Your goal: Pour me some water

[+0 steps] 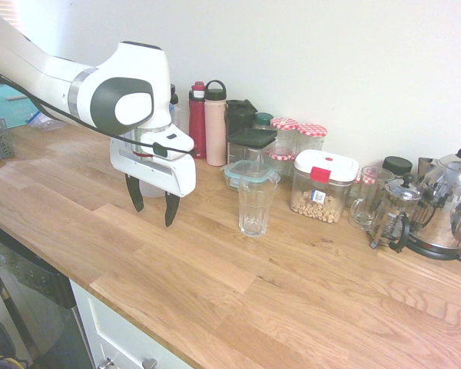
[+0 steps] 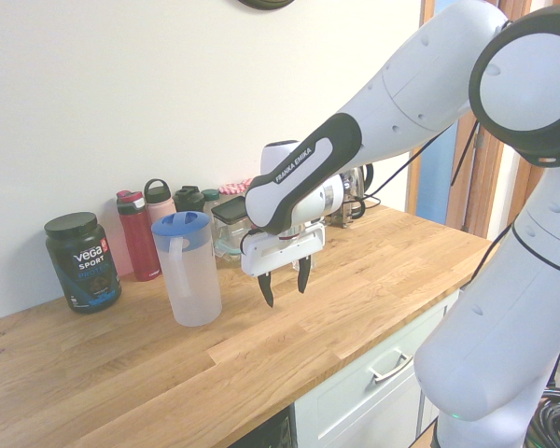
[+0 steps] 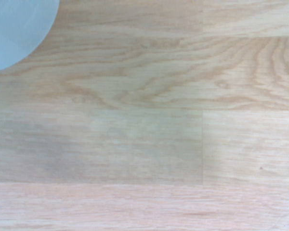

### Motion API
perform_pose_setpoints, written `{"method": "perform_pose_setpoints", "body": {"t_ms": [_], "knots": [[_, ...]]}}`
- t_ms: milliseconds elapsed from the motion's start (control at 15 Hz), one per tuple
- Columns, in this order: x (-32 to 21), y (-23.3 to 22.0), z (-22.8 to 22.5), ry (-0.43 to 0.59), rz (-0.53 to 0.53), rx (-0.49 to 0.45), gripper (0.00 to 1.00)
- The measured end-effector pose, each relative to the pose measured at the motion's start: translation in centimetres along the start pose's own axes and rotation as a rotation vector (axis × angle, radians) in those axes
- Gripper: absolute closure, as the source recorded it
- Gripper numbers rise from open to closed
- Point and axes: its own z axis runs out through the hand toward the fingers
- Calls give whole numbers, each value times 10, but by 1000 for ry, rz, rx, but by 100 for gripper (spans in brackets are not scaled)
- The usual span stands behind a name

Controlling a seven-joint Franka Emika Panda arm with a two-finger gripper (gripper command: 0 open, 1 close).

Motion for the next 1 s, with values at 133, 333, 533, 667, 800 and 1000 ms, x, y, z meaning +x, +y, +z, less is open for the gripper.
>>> {"method": "perform_pose_setpoints", "body": {"t_ms": [133, 333, 533, 667, 800, 1000], "knots": [[1, 0, 0, 1, 6, 1, 0], [-1, -5, -23, 25, 58, -15, 0], [-24, -17, -66, 65, 88, -19, 0], [-54, -32, -97, 114, 107, 8, 0], [-79, -50, -119, 155, 134, 44, 0], [-114, -78, -147, 193, 156, 88, 0]]}}
